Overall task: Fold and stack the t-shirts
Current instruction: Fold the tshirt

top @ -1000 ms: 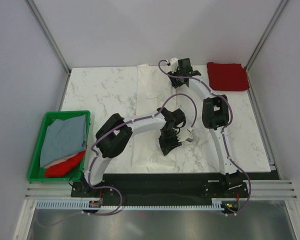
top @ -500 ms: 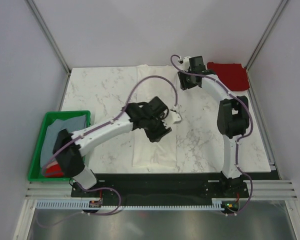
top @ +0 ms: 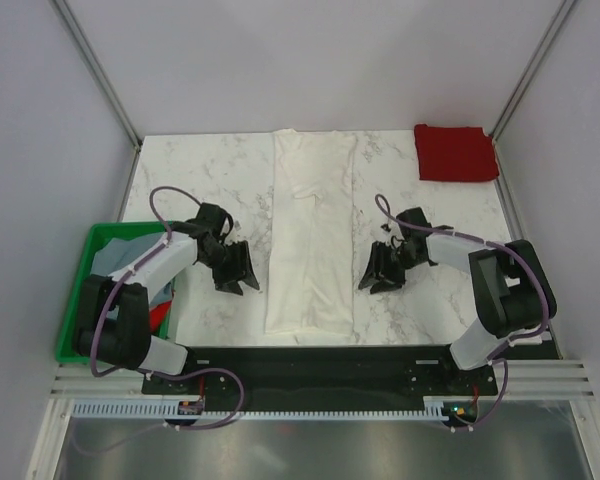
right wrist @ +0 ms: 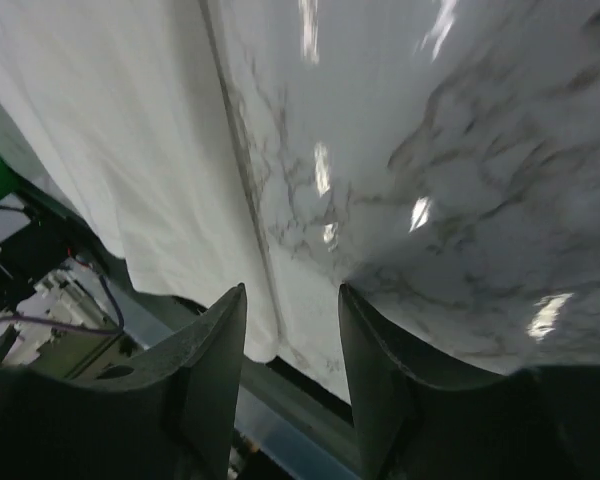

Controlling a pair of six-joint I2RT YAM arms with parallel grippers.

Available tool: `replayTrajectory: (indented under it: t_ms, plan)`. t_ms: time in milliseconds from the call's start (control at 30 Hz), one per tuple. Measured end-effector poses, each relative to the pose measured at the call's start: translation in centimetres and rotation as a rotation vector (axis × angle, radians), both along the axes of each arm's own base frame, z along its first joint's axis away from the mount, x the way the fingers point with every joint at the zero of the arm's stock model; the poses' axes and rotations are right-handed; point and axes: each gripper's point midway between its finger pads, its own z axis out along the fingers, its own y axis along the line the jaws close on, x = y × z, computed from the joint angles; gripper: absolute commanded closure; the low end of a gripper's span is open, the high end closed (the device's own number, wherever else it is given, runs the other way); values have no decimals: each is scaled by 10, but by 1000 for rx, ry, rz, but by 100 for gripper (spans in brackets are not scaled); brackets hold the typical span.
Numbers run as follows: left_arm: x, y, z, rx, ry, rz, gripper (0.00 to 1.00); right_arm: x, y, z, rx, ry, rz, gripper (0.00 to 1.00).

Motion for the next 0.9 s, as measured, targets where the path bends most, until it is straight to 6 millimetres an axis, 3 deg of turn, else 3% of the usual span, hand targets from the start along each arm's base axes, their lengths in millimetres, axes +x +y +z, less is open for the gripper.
replayTrajectory:
  t_ms: [33, 100, 333, 533, 900]
  plan:
    - [-9, -2, -4, -15, 30, 11, 42, -24, 4, -10, 17, 87, -9, 49]
    - [-21, -8, -12, -55, 71, 26, 43, -55, 17, -9, 74, 174, 2, 49]
    - [-58, -11, -42, -106, 182, 66, 52, -99, 51, -10, 139, 262, 67, 49]
    - [-62, -17, -46, -146, 200, 55, 53, -112, 60, -10, 143, 297, 79, 50]
    - [-74, -37, -48, -193, 204, -30, 55, -114, 60, -12, 125, 303, 72, 53]
